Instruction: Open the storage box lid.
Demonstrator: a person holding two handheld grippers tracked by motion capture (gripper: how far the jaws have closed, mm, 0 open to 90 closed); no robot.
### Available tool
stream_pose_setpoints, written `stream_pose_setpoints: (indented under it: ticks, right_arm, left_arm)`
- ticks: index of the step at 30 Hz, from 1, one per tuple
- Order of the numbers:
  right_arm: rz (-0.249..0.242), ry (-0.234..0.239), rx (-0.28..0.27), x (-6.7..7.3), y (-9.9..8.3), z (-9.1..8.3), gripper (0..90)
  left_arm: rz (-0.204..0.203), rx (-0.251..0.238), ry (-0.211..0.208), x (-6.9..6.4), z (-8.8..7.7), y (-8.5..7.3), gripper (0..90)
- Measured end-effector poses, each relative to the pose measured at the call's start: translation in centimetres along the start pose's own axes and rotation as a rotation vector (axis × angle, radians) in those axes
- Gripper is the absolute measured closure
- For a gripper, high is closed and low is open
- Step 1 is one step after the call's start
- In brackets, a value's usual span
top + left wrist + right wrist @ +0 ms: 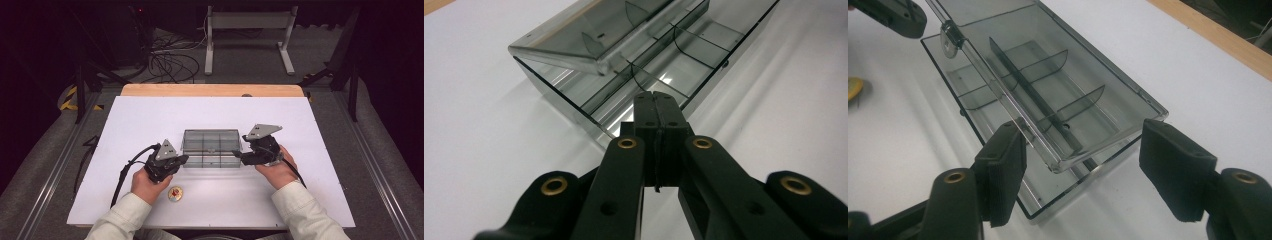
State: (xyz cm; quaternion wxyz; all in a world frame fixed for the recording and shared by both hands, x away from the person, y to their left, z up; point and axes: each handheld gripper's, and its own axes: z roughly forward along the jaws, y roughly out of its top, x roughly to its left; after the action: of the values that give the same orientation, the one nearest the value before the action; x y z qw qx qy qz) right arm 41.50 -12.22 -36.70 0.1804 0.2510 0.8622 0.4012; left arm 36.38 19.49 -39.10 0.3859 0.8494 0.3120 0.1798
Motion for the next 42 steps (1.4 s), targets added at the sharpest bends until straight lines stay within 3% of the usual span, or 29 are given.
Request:
stream_pose_setpoints:
  ticks: [18,42]
  right_arm:
    - [-0.023,-0.007,0.004,-0.8,2.2,-0.6,42.0]
    - [0.0,-0.006,-0.018,-2.5,4.3,-0.8,52.8]
  left_arm:
    - [0.031,0.019,0.002,-0.2,0.1,-0.1,89.8]
    - [0.045,0.031,0.002,-0.2,0.4,-0.2,89.8]
